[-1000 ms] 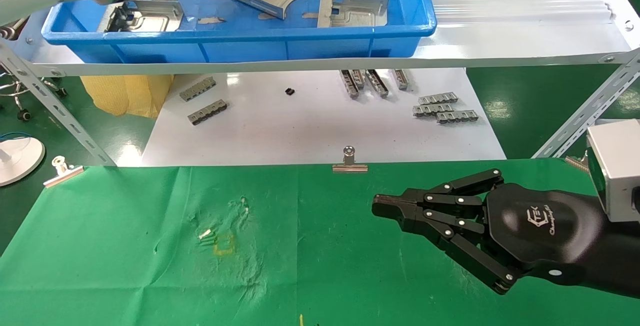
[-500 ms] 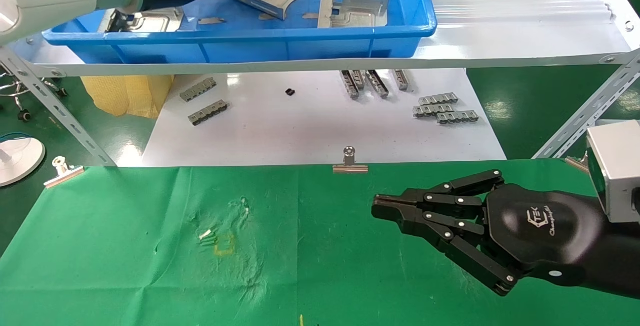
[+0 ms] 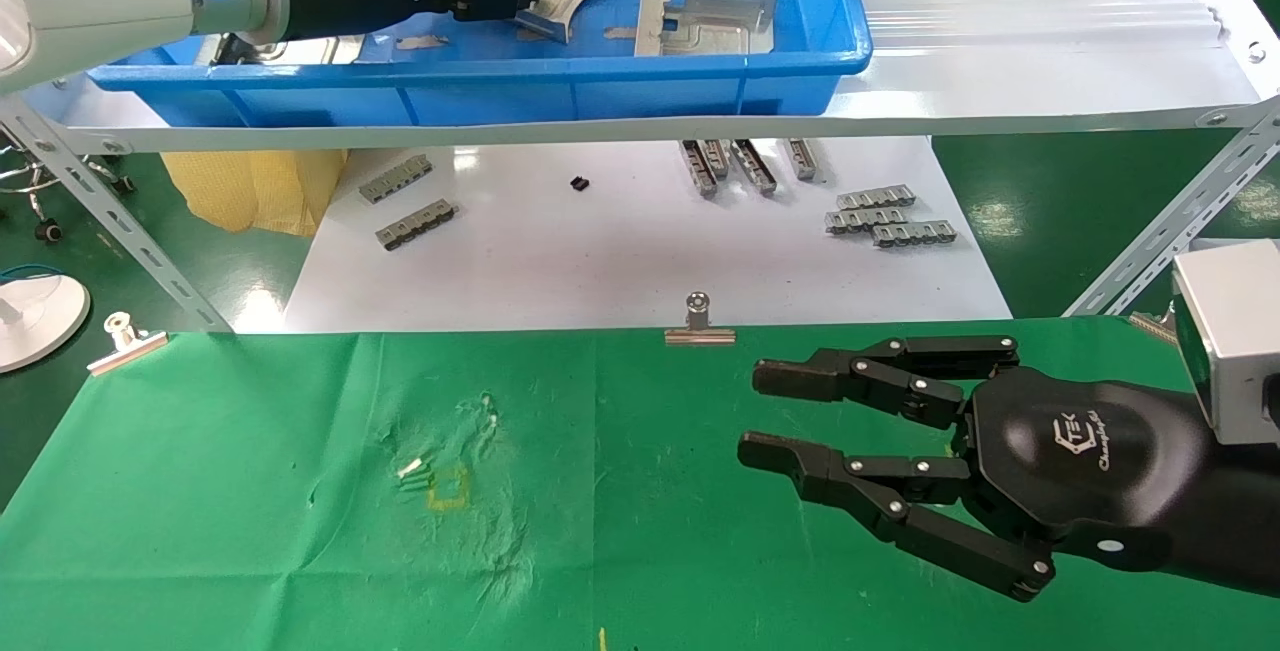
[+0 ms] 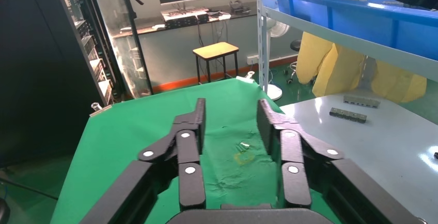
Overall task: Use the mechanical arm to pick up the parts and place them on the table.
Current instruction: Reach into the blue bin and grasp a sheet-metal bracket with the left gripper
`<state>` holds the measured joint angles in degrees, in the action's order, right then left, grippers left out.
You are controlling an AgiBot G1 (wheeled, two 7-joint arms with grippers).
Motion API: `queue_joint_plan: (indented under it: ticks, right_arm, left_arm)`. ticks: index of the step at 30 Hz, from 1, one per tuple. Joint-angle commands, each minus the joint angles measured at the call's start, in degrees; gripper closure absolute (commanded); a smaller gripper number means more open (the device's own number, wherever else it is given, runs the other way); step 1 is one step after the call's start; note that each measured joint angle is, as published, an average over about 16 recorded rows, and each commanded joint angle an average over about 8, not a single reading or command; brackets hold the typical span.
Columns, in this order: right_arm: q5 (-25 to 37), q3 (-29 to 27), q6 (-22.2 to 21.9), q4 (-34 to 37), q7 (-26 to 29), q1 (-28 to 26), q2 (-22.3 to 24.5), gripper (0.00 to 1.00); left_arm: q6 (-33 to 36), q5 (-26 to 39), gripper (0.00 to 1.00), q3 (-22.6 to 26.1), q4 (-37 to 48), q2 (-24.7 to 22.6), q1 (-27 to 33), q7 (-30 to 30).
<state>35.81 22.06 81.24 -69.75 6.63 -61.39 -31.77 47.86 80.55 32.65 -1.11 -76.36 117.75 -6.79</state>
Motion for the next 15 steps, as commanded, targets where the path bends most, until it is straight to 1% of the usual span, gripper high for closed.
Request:
queue_joint_plan:
  ticks: [1,15]
  right_arm:
    - [0.0,0.0,0.0,0.0,0.0,0.0,0.0,0.0]
    - [0.0,0.0,0.0,0.0,0.0,0.0,0.0,0.0]
  left_arm:
    - [0.07,0.17,1.0,0.13,-0.25,0.01,-0.08,0.23]
    - [-2.5,-1.7,1.0,-1.07,-1.14,-0.18,-0.88,1.2]
